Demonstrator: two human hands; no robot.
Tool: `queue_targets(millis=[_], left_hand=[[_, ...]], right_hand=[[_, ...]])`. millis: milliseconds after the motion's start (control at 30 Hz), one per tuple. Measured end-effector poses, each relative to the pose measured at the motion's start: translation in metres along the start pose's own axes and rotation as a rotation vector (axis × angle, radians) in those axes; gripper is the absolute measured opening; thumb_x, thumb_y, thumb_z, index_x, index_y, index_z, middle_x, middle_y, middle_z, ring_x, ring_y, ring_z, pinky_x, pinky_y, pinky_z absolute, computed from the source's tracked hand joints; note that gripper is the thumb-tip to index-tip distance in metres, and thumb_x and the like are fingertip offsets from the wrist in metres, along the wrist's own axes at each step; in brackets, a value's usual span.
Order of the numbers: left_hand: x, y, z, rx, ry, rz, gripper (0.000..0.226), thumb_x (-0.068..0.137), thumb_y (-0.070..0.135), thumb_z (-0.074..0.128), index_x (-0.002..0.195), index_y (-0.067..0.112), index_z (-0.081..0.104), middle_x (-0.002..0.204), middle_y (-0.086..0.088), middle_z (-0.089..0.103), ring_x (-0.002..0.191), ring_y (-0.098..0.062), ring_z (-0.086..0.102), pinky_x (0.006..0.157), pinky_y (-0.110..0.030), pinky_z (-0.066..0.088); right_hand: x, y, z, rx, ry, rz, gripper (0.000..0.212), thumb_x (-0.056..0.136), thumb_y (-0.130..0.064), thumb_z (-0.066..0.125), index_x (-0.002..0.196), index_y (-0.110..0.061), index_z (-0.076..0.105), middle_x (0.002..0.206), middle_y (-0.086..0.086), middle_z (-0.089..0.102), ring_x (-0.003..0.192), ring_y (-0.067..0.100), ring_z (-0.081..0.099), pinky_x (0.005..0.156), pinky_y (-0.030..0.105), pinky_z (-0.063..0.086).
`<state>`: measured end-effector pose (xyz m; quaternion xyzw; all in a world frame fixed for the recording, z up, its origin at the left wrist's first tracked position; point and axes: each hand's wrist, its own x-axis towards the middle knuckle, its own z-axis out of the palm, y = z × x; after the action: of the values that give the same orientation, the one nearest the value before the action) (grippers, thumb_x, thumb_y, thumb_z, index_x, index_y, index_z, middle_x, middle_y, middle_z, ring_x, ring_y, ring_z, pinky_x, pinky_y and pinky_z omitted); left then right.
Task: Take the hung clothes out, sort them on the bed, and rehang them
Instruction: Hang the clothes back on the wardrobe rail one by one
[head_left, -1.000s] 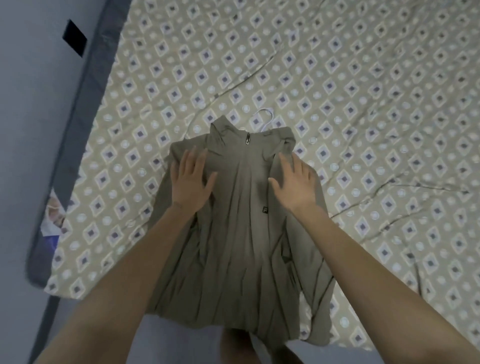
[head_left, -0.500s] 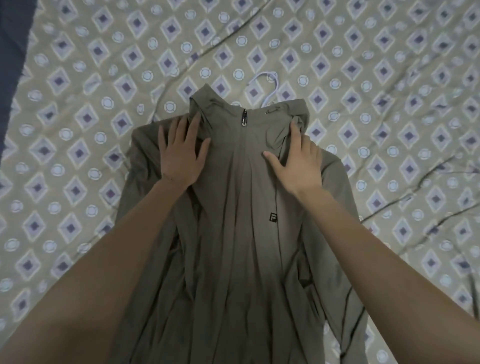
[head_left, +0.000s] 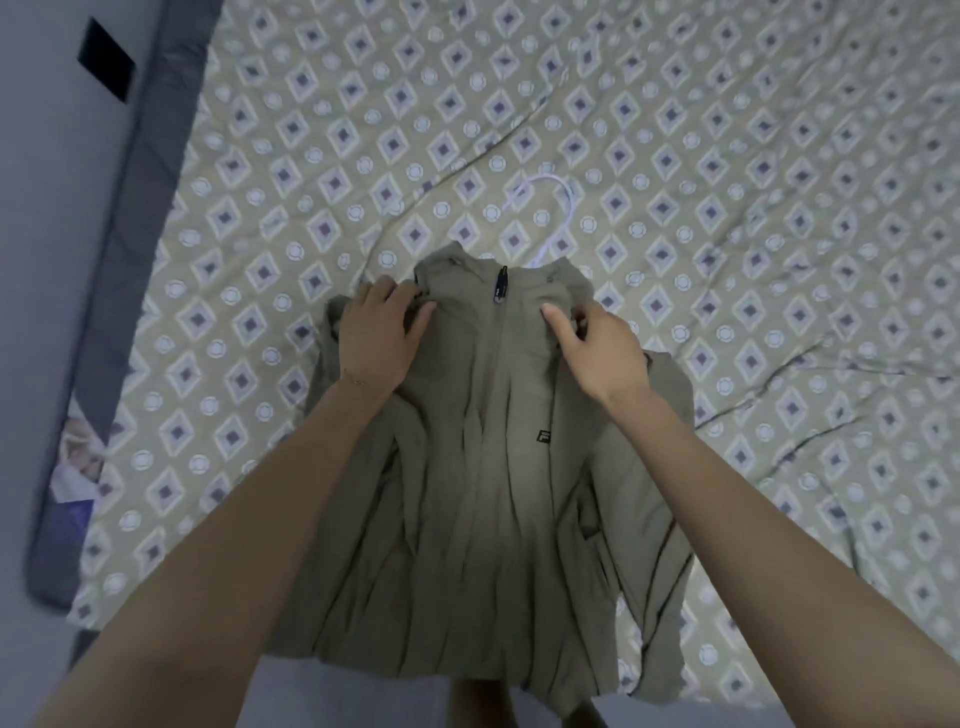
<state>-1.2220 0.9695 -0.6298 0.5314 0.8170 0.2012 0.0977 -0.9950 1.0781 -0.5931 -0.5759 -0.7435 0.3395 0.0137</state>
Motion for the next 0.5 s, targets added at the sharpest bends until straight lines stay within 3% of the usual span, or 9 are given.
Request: queue_targets(millis=[100, 200, 333, 500], left_hand=[[-0.010, 0.018, -0.045, -0.036, -0.004, -0.043, 0.046, 0.098, 0.045, 0.040, 0.095, 0.005, 0.063, 0.090, -0.014, 0.059, 0.088, -0.034, 0.055, 0.074, -0.041, 0.044], [-0.026, 0.041, -0.088, -0.083, 0.011, -0.105, 0.029, 0.099, 0.033, 0.054, 0.091, 0.006, 0.062, 0.087, -0.011, 0.057, 0.086, -0.029, 0.053, 0.075, -0.034, 0.038], [-0.067, 0.076, -0.141, -0.111, 0.105, -0.200, 0.019, 0.094, 0.027, 0.060, 0.086, 0.010, 0.064, 0.081, -0.007, 0.060, 0.080, -0.027, 0.054, 0.071, -0.031, 0.035], [-0.142, 0.116, -0.203, -0.061, 0.204, -0.269, 0.029, 0.092, 0.043, 0.061, 0.093, 0.015, 0.067, 0.088, -0.004, 0.064, 0.085, -0.025, 0.055, 0.077, -0.037, 0.041]], right_hand=[[-0.025, -0.022, -0.034, -0.011, 0.020, -0.068, 0.053, 0.096, -0.060, 0.042, 0.075, -0.012, 0.048, 0.069, 0.002, 0.053, 0.069, 0.022, 0.052, 0.056, 0.034, 0.035], [-0.056, -0.042, -0.064, -0.008, 0.053, -0.098, 0.051, 0.096, -0.059, 0.045, 0.065, -0.018, 0.037, 0.060, -0.001, 0.045, 0.058, 0.014, 0.043, 0.050, 0.033, 0.028], [-0.104, -0.064, -0.094, 0.012, 0.074, -0.141, 0.056, 0.095, -0.059, 0.047, 0.062, -0.016, 0.032, 0.056, -0.001, 0.039, 0.054, 0.013, 0.038, 0.049, 0.033, 0.025], [-0.169, -0.080, -0.119, 0.057, 0.045, -0.262, 0.055, 0.095, -0.058, 0.048, 0.062, -0.017, 0.031, 0.056, -0.002, 0.040, 0.055, 0.015, 0.040, 0.049, 0.033, 0.026]])
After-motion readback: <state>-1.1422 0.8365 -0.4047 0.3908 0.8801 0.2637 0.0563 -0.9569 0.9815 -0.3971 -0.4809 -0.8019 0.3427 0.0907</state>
